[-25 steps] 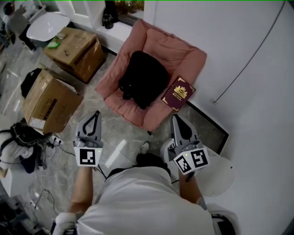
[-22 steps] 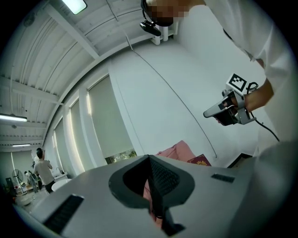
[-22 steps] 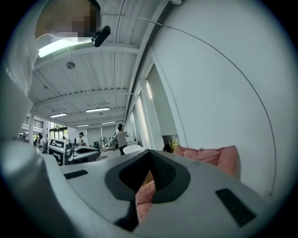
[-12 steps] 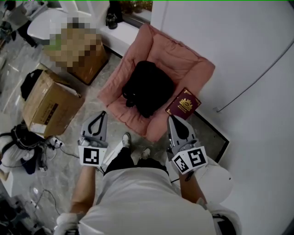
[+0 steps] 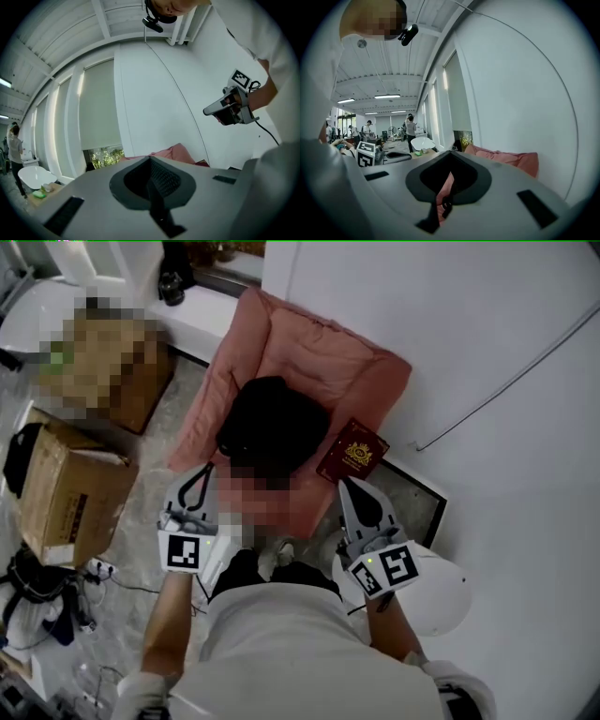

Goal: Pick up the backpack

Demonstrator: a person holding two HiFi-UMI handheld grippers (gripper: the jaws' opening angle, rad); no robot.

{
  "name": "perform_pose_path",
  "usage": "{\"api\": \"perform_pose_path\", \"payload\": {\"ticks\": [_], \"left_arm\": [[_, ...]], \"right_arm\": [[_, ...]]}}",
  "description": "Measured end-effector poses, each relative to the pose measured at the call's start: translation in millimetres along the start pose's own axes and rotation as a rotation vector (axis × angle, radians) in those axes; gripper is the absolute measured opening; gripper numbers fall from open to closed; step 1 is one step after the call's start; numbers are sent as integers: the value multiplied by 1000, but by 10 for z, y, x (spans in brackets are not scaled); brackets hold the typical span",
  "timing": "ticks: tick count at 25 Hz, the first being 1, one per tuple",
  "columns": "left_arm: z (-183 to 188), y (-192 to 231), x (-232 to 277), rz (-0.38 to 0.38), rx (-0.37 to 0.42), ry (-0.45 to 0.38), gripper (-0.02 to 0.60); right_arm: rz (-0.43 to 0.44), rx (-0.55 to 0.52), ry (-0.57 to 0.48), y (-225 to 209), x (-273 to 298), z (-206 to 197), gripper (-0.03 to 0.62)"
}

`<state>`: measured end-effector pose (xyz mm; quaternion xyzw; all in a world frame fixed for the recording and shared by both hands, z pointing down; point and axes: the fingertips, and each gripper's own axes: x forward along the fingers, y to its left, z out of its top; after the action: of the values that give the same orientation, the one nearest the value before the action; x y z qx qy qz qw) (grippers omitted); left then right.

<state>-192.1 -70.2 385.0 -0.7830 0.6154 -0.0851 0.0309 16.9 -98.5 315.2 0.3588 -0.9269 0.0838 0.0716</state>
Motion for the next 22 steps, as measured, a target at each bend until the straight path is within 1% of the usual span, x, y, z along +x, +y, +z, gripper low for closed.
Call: {"api": "perform_pose_path", "payload": {"ticks": [4, 7, 8, 10, 14, 18, 22], "left_arm": [[-239, 15, 422, -88, 7, 13, 6], [-445, -7, 683, -140, -50, 31, 6], [-522, -15, 777, -161, -64, 40, 6], [-667, -21, 976, -208, -66, 51, 6], [-921, -16, 1257, -285, -96, 83, 6], [-1142, 24, 1489, -330, -152, 109, 6], [-1292, 72, 1708, -341, -187, 109, 6]], "right_arm": [[-47, 19, 66, -122, 114, -246, 20], [-72, 36, 108, -199, 180, -455, 20], [-77, 45, 114, -229, 222, -520, 20], [-82, 57, 120, -271, 319, -617, 20], [-70, 61, 119, -264, 469, -704, 20], [-72, 72, 116, -307, 554, -771, 20], [-85, 93, 137, -390, 572, -954, 20]]}}
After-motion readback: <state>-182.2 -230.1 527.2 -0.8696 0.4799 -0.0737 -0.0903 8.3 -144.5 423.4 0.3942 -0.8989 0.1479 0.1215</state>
